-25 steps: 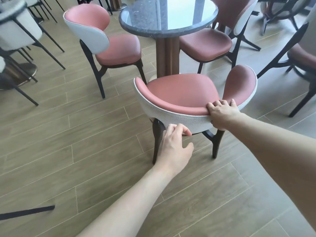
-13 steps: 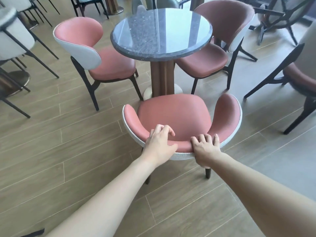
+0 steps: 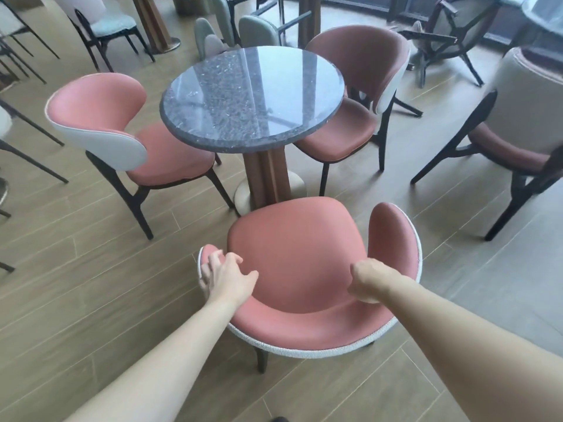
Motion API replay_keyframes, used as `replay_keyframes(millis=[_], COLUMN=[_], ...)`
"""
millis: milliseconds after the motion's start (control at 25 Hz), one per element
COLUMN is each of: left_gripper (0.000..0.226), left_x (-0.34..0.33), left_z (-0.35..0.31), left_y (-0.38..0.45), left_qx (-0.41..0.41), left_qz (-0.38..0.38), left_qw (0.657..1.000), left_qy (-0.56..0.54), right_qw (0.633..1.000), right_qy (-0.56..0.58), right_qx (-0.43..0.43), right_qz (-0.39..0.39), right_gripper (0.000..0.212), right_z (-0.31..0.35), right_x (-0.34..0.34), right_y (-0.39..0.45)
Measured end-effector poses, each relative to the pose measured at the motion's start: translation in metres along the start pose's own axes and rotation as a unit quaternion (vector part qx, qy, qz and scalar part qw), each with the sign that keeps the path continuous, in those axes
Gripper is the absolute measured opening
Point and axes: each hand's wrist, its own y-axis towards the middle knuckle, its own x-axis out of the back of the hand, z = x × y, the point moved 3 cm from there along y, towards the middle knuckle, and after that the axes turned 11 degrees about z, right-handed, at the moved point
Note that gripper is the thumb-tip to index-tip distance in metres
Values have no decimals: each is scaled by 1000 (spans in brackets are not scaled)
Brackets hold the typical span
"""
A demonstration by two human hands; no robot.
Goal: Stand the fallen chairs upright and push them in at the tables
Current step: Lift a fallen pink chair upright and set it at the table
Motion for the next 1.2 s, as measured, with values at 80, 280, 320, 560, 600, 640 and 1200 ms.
replay_keyframes(millis=[80,280,320,560,600,640,1200], left_gripper=[45,63,67,92,89,87,36], left_x=[-6,-17,-17,-1,-2,-5,13], left_z=[8,9,11,57,63,68,88], left_y=[12,43,50,85,88,90,104], left_qx=[27,94,111,243,262,280,236], left_qz=[20,24,24,20,16,18,45], left_qw=[999,994,992,960,949,934,940], left_qy=[30,49,51,-134,-174,-220,-240], right_qw=[998,984,983,969,967,965,968], right_qy=[-18,-107,-94,7,13,15,149], right_qx=[-49,-136,-155,-245,-250,-256,-200], right_qz=[-28,-41,-40,-38,-44,-50,-37], right_gripper=[38,52,55,70,73,77,118], right_z=[-16,-43,-48,-69,-68,-66,-81], right_x=[8,36,44,59,62,64,66], right_y=[8,50,62,111,115,118,108])
